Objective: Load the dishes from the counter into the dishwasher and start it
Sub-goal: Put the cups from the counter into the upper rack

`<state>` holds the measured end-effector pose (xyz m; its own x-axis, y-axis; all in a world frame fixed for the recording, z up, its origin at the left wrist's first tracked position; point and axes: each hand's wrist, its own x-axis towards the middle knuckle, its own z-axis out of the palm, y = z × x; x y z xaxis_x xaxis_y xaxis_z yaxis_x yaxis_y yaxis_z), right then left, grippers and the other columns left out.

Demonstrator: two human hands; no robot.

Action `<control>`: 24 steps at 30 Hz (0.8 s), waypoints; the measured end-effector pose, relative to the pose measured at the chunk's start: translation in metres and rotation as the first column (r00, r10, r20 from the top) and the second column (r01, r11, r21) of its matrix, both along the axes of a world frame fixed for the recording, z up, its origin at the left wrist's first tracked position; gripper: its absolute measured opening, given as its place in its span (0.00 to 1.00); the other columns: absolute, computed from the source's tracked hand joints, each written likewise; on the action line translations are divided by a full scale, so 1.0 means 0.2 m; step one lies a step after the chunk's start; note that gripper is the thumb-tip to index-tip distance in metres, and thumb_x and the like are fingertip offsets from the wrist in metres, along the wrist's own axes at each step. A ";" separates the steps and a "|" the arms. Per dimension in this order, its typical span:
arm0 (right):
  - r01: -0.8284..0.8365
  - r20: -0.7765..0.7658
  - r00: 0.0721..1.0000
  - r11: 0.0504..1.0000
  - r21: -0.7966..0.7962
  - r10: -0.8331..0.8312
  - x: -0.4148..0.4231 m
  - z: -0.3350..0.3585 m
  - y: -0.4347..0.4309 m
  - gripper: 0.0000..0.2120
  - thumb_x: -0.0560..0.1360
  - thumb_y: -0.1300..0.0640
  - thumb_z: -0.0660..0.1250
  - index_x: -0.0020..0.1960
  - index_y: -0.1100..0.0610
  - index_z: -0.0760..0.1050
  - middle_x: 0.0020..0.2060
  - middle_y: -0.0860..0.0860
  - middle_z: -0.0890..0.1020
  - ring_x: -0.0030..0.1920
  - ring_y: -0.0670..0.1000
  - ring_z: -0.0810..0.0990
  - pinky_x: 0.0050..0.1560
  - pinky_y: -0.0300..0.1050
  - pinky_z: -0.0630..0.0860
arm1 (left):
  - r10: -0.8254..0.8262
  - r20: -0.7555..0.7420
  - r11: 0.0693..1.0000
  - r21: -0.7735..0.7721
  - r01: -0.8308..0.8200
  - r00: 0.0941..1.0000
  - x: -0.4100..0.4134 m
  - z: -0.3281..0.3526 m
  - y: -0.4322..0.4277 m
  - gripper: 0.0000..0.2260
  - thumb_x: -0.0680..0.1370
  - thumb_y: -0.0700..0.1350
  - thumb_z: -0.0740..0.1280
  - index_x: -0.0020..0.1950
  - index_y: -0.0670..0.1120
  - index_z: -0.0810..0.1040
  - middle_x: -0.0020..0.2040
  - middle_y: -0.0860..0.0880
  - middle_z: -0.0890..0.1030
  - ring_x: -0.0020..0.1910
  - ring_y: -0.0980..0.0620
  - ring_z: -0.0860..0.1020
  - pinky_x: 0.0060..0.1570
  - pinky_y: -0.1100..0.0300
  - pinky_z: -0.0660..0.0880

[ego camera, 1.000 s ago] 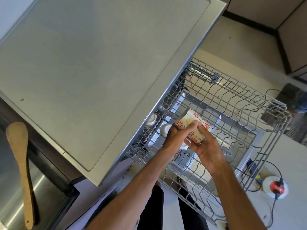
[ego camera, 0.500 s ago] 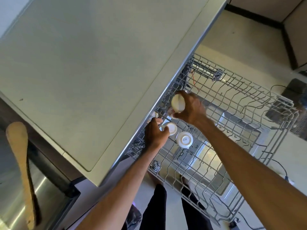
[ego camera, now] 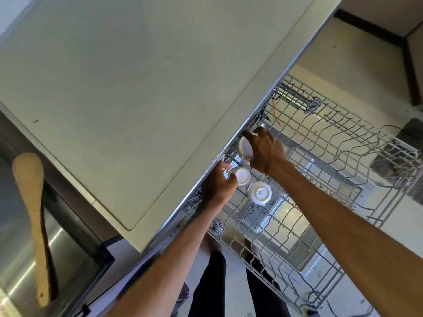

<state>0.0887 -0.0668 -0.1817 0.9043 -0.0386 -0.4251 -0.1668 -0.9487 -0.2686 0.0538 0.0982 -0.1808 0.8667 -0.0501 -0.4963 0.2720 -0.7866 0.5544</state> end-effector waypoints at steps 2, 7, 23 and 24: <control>-0.011 -0.041 0.999 1.000 -0.010 0.010 -0.03 -0.03 0.01 0.45 0.69 0.59 0.77 0.78 0.46 0.57 0.73 0.62 0.63 0.70 0.64 0.69 0.60 0.61 0.78 | 0.002 -0.024 1.000 0.008 -0.002 1.000 0.00 0.01 0.01 0.10 0.75 0.47 0.68 0.57 0.51 0.79 0.58 0.51 0.82 0.56 0.50 0.80 0.57 0.53 0.77; 0.013 -0.036 0.999 1.000 0.024 -0.013 -0.08 -0.09 0.01 0.45 0.69 0.59 0.78 0.79 0.47 0.57 0.73 0.61 0.64 0.71 0.64 0.68 0.58 0.61 0.78 | -0.009 -0.029 1.000 0.009 0.010 1.000 0.02 0.01 0.03 0.09 0.76 0.47 0.68 0.55 0.50 0.78 0.55 0.51 0.83 0.52 0.50 0.81 0.55 0.52 0.78; 0.064 0.012 0.998 0.992 0.112 -0.066 -0.08 -0.14 -0.01 0.52 0.72 0.61 0.76 0.82 0.47 0.44 0.78 0.66 0.52 0.77 0.65 0.60 0.68 0.60 0.71 | -0.248 0.063 0.965 0.105 0.241 0.967 0.03 -0.03 -0.03 0.21 0.75 0.49 0.72 0.65 0.46 0.72 0.63 0.46 0.78 0.63 0.45 0.75 0.56 0.53 0.73; 0.074 0.022 0.997 0.989 0.124 -0.077 -0.09 -0.14 -0.01 0.52 0.72 0.61 0.76 0.82 0.48 0.44 0.79 0.66 0.52 0.77 0.65 0.60 0.69 0.60 0.70 | -0.286 0.053 0.951 0.138 0.277 0.957 0.03 -0.05 -0.04 0.23 0.74 0.50 0.73 0.67 0.46 0.71 0.65 0.46 0.77 0.64 0.45 0.74 0.57 0.51 0.74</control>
<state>0.0708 -0.0682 -0.2100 0.9120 -0.0564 -0.4064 -0.2281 -0.8930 -0.3879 0.0596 0.0897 -0.1908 0.8599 -0.2373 -0.4518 -0.0071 -0.8908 0.4543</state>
